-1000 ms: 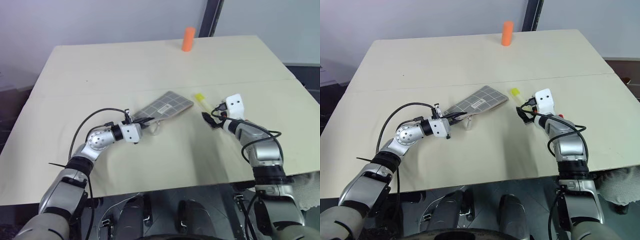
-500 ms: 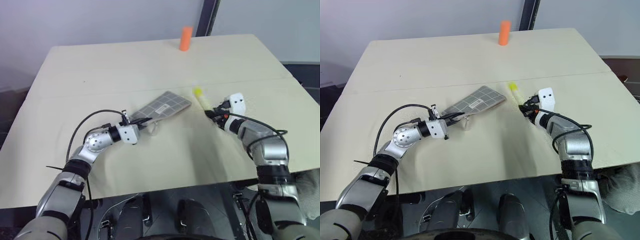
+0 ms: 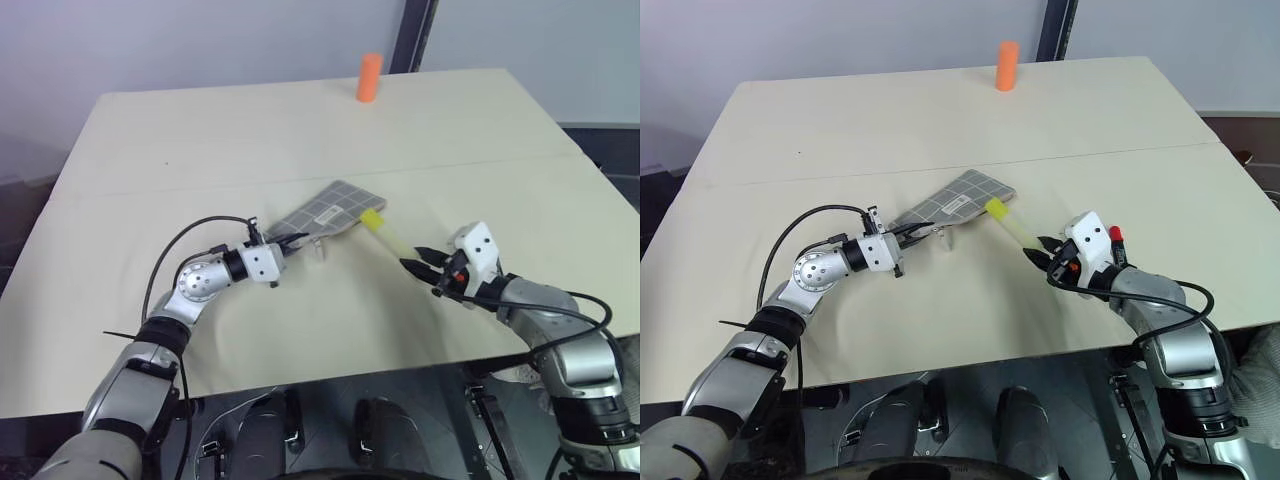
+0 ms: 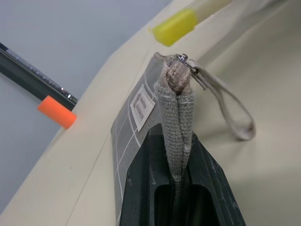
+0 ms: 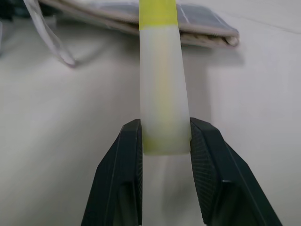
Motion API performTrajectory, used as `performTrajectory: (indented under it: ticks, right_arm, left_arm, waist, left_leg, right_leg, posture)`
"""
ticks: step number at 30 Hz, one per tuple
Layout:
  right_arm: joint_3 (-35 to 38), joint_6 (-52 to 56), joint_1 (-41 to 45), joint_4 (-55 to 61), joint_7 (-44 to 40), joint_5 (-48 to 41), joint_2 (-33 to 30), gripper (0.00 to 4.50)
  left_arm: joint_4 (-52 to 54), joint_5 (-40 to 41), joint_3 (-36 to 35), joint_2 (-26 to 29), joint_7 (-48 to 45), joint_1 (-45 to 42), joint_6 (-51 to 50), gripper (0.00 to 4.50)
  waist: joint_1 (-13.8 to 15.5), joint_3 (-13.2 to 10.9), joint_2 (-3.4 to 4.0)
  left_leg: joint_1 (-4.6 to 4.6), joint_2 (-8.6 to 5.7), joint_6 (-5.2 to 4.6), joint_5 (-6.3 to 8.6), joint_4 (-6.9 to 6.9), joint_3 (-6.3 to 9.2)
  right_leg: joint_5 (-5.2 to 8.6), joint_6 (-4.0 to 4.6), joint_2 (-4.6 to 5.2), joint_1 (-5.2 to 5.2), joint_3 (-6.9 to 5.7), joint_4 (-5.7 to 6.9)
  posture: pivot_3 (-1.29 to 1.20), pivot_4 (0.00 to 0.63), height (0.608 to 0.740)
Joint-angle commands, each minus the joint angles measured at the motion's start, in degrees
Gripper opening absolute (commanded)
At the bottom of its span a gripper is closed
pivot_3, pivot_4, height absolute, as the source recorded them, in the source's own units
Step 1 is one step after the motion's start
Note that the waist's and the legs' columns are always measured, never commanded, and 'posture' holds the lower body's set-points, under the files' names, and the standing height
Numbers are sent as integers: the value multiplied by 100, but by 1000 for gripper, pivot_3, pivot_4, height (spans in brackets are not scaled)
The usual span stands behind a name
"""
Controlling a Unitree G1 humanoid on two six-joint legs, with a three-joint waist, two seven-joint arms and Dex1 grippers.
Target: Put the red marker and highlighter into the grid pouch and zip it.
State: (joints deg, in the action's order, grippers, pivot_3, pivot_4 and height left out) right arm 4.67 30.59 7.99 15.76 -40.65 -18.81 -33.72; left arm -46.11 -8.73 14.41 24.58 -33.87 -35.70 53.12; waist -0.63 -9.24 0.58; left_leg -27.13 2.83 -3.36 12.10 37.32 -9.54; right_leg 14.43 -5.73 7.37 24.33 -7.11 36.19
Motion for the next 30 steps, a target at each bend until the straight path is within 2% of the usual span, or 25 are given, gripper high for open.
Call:
performTrajectory:
  ticks: [1,16,24,30]
  right_arm:
    - [-89,-145,88,160,47,50,16,835]
    - [-439,-255,329,-119,31,203,23,835]
    - [-691,-356,516,-100,-104,388,-67,835]
    - [-1360,-1196,858,-126,-468,1422,-735,835]
  left_arm:
    - [46,54,-60,8,-28,-63,82,0]
    - [344,74,-61,82,-100,99,58,0]
    - [429,-329,158,285,-161,38,396,0]
    - [344,-322,414,502,-537,-171,897,0]
  waist:
    - [0,0,0]
    - [3,0,-1]
    - [-1,0,0]
    - [-6,0,0]
  left_leg:
    - [-2,0,0,0,0,0]
    - [-1,0,-2,-1,6,0]
    - [-1,1,-2,-2,11,0]
    - [-1,0,-1,-1,14,-1]
  right_leg:
    - [0,0,0,0,0,0]
    - [0,0,-1,-9,0,3]
    - [0,-1,-3,-9,0,9]
    - [0,0,-1,5,0,9]
  posture:
    - [0,150,740]
    - [0,150,740]
    - [0,150,740]
    - [0,150,740]
